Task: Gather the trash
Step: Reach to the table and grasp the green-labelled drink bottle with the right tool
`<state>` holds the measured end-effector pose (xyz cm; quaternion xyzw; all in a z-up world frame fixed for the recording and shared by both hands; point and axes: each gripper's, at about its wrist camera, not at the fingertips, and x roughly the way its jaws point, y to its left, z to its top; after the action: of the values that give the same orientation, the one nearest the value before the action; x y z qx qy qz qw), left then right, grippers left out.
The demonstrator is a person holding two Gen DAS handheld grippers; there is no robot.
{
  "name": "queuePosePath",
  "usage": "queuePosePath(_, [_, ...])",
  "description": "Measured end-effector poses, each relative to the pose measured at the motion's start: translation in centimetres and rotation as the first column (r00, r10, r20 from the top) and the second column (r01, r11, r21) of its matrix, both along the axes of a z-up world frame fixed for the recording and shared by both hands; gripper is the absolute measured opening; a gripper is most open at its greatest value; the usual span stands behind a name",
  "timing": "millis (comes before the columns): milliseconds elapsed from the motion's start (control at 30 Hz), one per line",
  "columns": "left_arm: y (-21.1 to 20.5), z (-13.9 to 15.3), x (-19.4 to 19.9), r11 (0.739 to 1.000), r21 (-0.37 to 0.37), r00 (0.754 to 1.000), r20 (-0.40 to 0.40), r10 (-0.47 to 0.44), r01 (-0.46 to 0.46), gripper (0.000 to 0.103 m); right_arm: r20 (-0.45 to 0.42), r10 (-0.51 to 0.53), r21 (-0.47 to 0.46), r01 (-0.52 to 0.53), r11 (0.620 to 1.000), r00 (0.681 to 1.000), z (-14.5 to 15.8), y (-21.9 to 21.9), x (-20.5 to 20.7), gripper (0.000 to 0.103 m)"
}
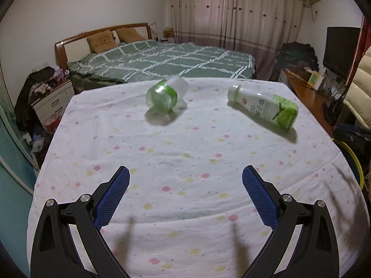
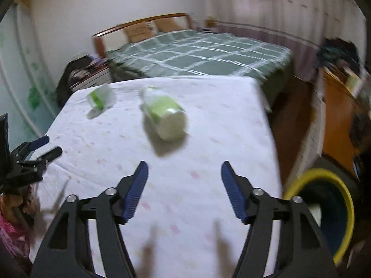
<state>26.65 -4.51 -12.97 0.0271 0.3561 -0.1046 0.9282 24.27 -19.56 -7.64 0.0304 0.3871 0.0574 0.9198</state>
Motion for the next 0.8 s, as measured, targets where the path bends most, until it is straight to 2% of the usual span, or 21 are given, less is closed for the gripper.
queuePosePath(100, [0.1,0.2,-0.2,1.0,-0.004,1.0,0.007,0.014,-0.014,0.096,0.008,0.05,-0.016,-0.049,0.999,0.999,-0.5,1.3,3.4,0.078])
queuePosePath(200, [0.0,0.1,-0.1,1.0,-0.004,1.0,0.002,0.019,-0.019,0.096,-0.003,0.052,-0.031,-0.052,0.998,0.999,-1.3,1.4,6.1,0.081])
queuePosePath(467, [-0.2,-0.1,-0.2,1.0,-0.016,1.0,-0.017,0.001,-0.001,0.096,-0.045,0.068,-0.068,-0.071,0.995,0.997,-3.1,1.7,10.2,0.081])
queuePosePath(667, [-0.6,-0.2,-0.4,1.0,-0.016,1.0,-0.018,-0.01,0.01,0.096,-0.053,0.083,-0.033,-0.085,0.996,0.995,-4.2,1.8,11.8,0.081])
queuePosePath(800, [-0.6,-0.3,-0.3,1.0,-0.021,1.0,-0.027,-0.01,0.009,0.096,-0.041,0.099,-0.012,-0.1,0.995,0.994,-4.0,2.1,11.9,0.074])
